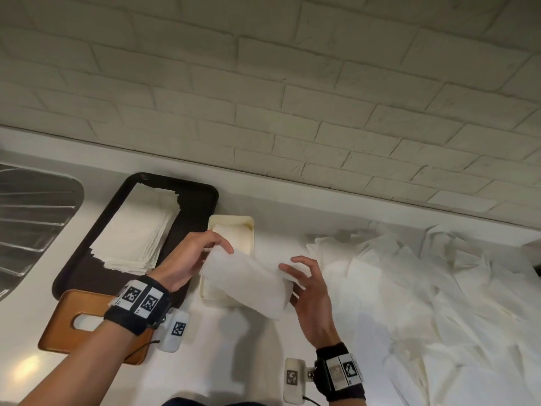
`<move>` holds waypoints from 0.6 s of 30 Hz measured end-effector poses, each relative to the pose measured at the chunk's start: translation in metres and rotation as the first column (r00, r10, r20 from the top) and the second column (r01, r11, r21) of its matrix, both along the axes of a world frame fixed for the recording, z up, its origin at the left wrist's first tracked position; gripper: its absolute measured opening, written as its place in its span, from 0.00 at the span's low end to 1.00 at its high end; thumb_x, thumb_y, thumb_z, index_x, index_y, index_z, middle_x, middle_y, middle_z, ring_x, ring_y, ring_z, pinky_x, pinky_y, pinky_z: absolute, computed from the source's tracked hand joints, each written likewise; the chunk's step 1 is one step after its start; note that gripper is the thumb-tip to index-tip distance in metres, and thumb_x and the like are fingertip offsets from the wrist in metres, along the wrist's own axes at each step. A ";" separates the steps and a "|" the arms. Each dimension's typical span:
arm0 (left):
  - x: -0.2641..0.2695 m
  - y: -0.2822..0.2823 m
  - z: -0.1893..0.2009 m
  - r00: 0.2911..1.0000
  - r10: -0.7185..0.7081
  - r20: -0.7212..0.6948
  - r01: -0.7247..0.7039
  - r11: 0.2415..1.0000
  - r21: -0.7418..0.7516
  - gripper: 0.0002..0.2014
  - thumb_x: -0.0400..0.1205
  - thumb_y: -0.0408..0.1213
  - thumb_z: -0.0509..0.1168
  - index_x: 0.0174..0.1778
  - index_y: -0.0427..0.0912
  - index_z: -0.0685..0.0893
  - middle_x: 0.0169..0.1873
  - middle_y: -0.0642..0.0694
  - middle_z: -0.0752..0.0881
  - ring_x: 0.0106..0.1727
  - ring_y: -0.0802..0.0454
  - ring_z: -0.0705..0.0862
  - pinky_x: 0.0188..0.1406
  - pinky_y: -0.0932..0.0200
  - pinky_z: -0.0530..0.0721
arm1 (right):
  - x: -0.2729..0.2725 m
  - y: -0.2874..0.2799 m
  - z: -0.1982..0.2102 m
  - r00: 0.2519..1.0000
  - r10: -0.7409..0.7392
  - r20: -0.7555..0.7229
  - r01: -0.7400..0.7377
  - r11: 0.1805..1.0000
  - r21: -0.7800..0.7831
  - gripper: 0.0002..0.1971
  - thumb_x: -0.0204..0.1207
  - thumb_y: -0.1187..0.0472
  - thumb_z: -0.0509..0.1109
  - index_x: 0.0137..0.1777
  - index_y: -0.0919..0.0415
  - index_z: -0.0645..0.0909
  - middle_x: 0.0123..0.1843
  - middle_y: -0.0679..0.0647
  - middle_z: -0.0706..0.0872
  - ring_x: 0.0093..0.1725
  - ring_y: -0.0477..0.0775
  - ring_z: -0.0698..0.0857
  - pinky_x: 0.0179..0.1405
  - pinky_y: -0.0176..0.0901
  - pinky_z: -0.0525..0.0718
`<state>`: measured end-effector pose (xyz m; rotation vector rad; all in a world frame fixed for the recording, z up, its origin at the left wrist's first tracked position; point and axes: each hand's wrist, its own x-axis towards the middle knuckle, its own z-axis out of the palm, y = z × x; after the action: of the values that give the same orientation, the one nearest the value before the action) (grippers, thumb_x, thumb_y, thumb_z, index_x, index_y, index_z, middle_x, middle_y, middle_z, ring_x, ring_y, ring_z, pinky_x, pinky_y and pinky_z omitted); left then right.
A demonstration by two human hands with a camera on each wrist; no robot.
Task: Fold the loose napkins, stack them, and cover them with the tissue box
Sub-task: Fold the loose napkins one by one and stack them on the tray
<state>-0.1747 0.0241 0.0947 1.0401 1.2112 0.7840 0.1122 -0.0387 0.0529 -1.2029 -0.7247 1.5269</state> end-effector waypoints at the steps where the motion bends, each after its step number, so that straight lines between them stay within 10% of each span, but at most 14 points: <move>1: 0.000 0.000 0.001 0.998 -0.001 -0.057 0.003 1.000 0.028 0.16 0.89 0.46 0.70 0.48 0.36 0.94 0.52 0.43 0.93 0.62 0.39 0.89 0.57 0.48 0.83 | -0.002 -0.001 0.002 0.999 0.035 0.027 -0.035 0.999 -0.015 0.12 0.92 0.65 0.61 0.66 0.55 0.84 0.67 0.64 0.92 0.61 0.65 0.88 0.59 0.57 0.82; 7: -0.018 0.035 0.032 0.847 -0.125 -0.517 0.314 0.902 0.296 0.13 0.77 0.38 0.85 0.52 0.60 0.94 0.55 0.63 0.93 0.64 0.60 0.88 0.75 0.43 0.83 | -0.023 -0.009 0.021 0.849 0.301 0.434 -0.392 0.910 0.137 0.12 0.85 0.75 0.74 0.57 0.59 0.92 0.57 0.50 0.94 0.54 0.58 0.93 0.53 0.50 0.94; 13: -0.007 0.088 0.064 0.688 -0.027 -0.725 0.435 0.815 0.383 0.16 0.83 0.33 0.79 0.58 0.60 0.92 0.61 0.60 0.89 0.64 0.59 0.86 0.72 0.52 0.84 | -0.073 0.019 0.017 0.827 0.230 0.512 -0.253 0.967 -0.027 0.12 0.82 0.71 0.75 0.54 0.55 0.95 0.49 0.52 0.96 0.47 0.52 0.97 0.57 0.54 0.96; 18: 0.006 0.079 0.033 0.534 0.079 -0.842 0.522 0.753 0.401 0.10 0.88 0.34 0.71 0.62 0.52 0.89 0.62 0.52 0.88 0.64 0.51 0.87 0.67 0.48 0.86 | -0.102 0.044 -0.010 0.576 0.276 0.769 -0.297 0.948 -0.118 0.09 0.78 0.65 0.74 0.54 0.53 0.90 0.53 0.55 0.93 0.57 0.59 0.92 0.62 0.51 0.92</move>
<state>-0.1683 0.1030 0.1277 2.2886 1.5629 0.4381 0.0102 0.0052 0.0429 -1.8248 -1.5840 1.1739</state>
